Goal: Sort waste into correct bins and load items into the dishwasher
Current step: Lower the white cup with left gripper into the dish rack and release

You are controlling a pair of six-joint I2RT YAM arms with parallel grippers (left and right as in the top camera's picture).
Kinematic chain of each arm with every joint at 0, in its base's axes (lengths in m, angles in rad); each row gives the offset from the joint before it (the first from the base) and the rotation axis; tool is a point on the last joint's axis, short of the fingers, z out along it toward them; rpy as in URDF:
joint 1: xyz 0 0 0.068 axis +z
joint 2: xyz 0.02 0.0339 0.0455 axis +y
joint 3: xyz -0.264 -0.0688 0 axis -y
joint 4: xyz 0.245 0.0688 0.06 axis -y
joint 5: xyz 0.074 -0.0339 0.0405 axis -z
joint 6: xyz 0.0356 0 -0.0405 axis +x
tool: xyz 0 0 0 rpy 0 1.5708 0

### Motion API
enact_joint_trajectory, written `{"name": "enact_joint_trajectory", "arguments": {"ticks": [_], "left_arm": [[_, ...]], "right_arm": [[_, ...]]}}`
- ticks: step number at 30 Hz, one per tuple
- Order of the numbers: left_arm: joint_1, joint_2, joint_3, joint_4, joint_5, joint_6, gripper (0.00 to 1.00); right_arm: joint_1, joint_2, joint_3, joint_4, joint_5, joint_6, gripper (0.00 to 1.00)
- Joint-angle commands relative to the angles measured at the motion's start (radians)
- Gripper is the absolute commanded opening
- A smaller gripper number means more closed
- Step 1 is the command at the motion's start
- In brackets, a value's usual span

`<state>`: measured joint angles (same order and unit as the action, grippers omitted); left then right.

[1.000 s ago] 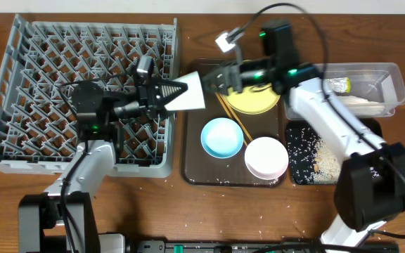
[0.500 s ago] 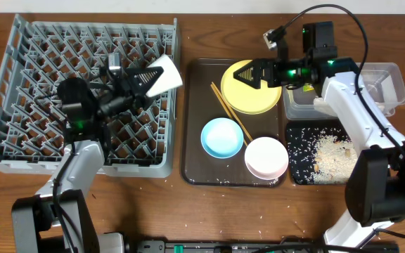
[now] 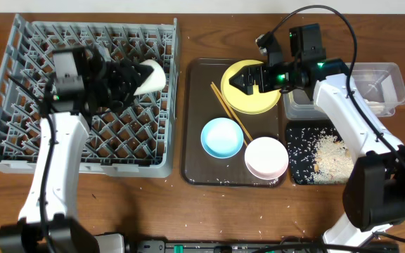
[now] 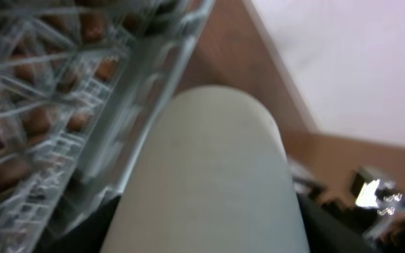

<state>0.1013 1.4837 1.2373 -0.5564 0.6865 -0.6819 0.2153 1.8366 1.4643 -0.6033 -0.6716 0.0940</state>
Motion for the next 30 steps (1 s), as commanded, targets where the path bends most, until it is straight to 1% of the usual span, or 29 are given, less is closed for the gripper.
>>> {"name": "enact_joint_trajectory", "arguments": {"ticks": [1, 3, 7, 11, 13, 16, 19, 25, 30], "left_arm": [[-0.071, -0.042, 0.164, -0.205, -0.336, 0.262, 0.27], [-0.113, -0.042, 0.198, -0.306, -0.434, 0.275, 0.27], [-0.187, -0.034, 0.199, -0.451, -0.530, 0.268, 0.27], [-0.233, -0.017, 0.189, -0.601, -0.632, 0.199, 0.28], [-0.244, -0.007, 0.172, -0.642, -0.657, 0.191, 0.28], [-0.248, 0.005, 0.138, -0.641, -0.675, 0.191, 0.29], [-0.248, 0.014, 0.092, -0.596, -0.709, 0.200, 0.28], [-0.249, 0.019, -0.014, -0.512, -0.705, 0.201, 0.29], [-0.256, 0.019, -0.066, -0.478, -0.672, 0.198, 0.28]], "right_arm": [[0.008, -0.029, 0.006, -0.011, 0.071, -0.025, 0.99], [0.008, -0.029, 0.006, -0.014, 0.073, -0.032, 0.99], [0.008, -0.029, 0.006, -0.015, 0.073, -0.032, 0.99], [0.008, -0.029, 0.006, -0.018, 0.073, -0.032, 0.99], [0.008, -0.029, 0.006, -0.021, 0.073, -0.032, 0.99], [0.008, -0.029, 0.006, -0.021, 0.072, -0.032, 0.99], [0.008, -0.029, 0.006, -0.021, 0.068, -0.032, 0.99], [0.008, -0.029, 0.006, -0.021, 0.069, -0.032, 0.99], [0.008, -0.029, 0.006, -0.022, 0.069, -0.032, 0.99]]}}
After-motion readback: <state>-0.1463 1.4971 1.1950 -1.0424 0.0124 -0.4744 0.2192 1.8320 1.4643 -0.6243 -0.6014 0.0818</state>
